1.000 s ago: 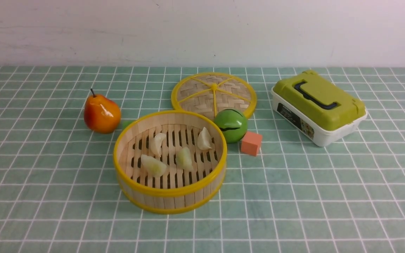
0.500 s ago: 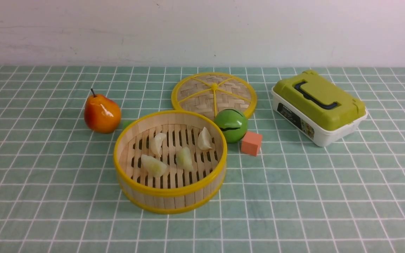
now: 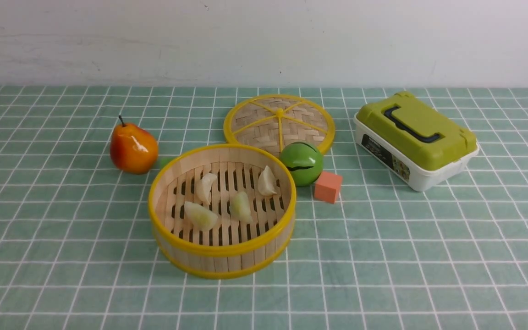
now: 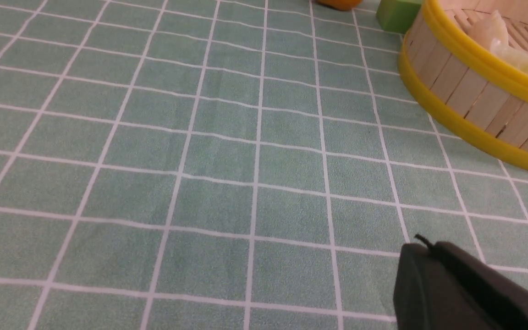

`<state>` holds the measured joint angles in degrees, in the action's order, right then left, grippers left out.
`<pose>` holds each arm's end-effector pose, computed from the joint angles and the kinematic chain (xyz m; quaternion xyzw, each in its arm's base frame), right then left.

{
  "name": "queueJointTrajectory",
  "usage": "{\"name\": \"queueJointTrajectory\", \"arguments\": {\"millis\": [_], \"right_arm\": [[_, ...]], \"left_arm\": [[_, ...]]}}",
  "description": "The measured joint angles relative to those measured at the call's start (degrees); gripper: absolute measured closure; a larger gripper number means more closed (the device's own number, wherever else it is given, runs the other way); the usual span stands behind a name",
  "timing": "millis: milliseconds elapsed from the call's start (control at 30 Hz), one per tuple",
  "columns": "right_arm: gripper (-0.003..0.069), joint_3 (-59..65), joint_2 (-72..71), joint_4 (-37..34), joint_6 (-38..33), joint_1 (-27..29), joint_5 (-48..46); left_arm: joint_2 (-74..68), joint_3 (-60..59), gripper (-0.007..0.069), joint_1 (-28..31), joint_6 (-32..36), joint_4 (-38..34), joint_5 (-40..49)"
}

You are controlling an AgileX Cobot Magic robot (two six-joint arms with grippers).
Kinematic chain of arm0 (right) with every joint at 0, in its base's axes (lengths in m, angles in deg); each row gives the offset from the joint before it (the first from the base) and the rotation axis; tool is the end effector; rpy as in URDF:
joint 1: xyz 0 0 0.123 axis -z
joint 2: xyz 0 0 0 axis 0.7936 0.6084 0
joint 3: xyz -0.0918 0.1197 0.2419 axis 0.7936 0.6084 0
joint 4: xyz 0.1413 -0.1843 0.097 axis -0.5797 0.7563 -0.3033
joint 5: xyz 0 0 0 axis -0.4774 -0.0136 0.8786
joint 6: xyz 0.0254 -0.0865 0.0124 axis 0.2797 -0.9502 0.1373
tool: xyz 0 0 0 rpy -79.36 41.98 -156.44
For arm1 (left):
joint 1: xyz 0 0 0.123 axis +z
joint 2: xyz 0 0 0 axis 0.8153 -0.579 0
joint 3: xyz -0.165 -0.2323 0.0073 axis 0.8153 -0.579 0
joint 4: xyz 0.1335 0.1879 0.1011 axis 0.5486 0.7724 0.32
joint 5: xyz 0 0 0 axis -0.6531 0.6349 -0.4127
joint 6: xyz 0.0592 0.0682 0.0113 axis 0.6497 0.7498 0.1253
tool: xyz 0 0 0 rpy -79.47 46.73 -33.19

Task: Put the dumplings into the steamer on the table with the blue tablecloth.

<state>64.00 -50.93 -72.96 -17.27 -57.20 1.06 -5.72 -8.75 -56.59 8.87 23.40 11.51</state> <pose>0.0518 0.0076 0.1737 -0.0224 0.8034 0.0548 0.5925 0.0511 -0.0034 0.1678 -0.0634 0.8165 -0.0745 0.5691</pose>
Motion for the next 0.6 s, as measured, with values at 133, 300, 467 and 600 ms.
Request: {"name": "queueJointTrajectory", "arguments": {"millis": [133, 300, 467, 600], "right_arm": [[0.0566, 0.0, 0.0, 0.0, 0.0, 0.0, 0.0], [0.0566, 0.0, 0.0, 0.0, 0.0, 0.0, 0.0], [0.0562, 0.0, 0.0, 0.0, 0.0, 0.0, 0.0], [0.0557, 0.0, 0.0, 0.0, 0.0, 0.0, 0.0]], "left_arm": [[0.0, 0.0, 0.0638, 0.0, 0.0, 0.0, -0.04], [0.0, 0.0, 0.0638, 0.0, 0.0, 0.0, -0.04], [0.0, 0.0, 0.0638, 0.0, 0.0, 0.0, -0.04], [0.0, 0.0, 0.0636, 0.0, 0.0, 0.0, -0.04]]}}
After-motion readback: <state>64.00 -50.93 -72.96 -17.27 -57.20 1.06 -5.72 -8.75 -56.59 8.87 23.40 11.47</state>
